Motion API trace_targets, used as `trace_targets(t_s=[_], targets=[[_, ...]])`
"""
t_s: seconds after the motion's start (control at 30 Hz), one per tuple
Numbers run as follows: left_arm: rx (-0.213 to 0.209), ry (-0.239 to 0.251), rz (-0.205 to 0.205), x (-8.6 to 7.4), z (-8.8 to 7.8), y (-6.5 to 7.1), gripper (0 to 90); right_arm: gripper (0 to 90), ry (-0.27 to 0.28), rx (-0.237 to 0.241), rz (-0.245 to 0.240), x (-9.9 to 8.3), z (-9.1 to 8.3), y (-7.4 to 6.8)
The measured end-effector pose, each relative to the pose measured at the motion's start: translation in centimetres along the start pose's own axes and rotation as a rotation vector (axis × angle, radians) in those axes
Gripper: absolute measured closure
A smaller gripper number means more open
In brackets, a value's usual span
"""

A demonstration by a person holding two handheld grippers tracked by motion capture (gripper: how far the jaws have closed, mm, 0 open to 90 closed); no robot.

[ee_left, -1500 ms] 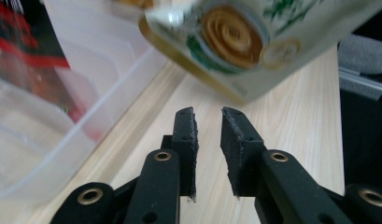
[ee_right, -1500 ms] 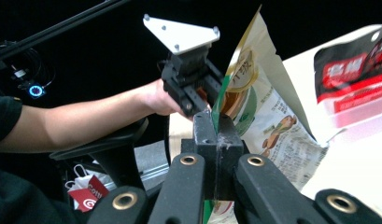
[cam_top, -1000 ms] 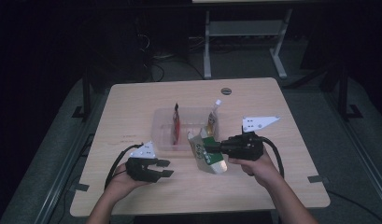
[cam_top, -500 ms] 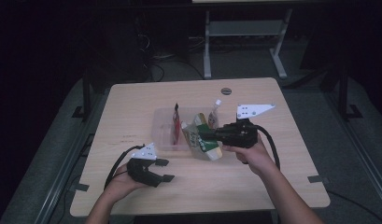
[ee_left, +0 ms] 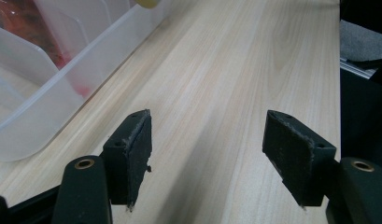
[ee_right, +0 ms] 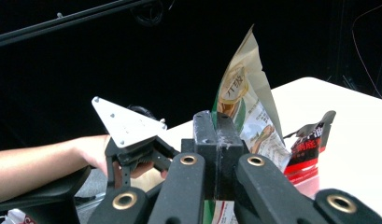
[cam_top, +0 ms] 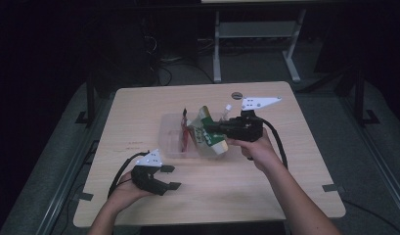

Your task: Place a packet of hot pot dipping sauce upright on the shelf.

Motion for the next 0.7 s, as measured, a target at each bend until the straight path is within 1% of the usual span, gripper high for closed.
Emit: trace_targets(t_s=[0.1,0.23,0.37,0.43,0.5,0.53,0.57,0.63,0.7], targets=[[-0.001,0.000,0.009,0.0,0.0,0.0,32.6,90.0,0.006,-0.010,-0.002,0.4,0.1,0.5],[-0.001,0.000,0.007,0.0,0.0,0.0,32.6,90.0,0.016,-0.027,0.002,1.0,0.0,1.3],[-0.001,-0.004,0.010,-0.1,-0.1,-0.1,32.7,90.0,0.019,-0.045,0.009,1.3,-0.1,2.1],[-0.001,-0.004,0.008,-0.1,-0.1,-0.1,32.7,90.0,0.020,-0.053,0.016,1.2,-0.1,2.3],[-0.003,-0.005,0.004,-0.1,-0.1,-0.1,32.6,90.0,0.017,-0.068,0.026,0.9,-0.1,3.0],[-0.003,-0.005,0.004,-0.1,-0.1,-0.1,32.6,90.0,0.017,-0.068,0.026,0.9,-0.1,3.0],[-0.002,-0.004,0.009,-0.1,-0.1,-0.1,32.6,90.0,0.012,-0.072,0.029,0.7,-0.1,3.2],[-0.005,-0.007,0.004,-0.1,0.0,0.0,32.7,90.0,0.002,-0.080,0.040,0.0,0.0,3.6],[-0.006,-0.006,0.005,-0.1,0.0,0.0,32.7,90.0,-0.003,-0.085,0.043,-0.2,0.1,3.8]])
Point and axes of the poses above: each handheld gripper's, and its own axes: z roughly forward along the jaws, x roughly out of its top, y roughly to its right, the point moved 10 cm from there along z, roughly forward along the jaws, and after that the axes turned 13 degrees about x, right-handed, at the moved point
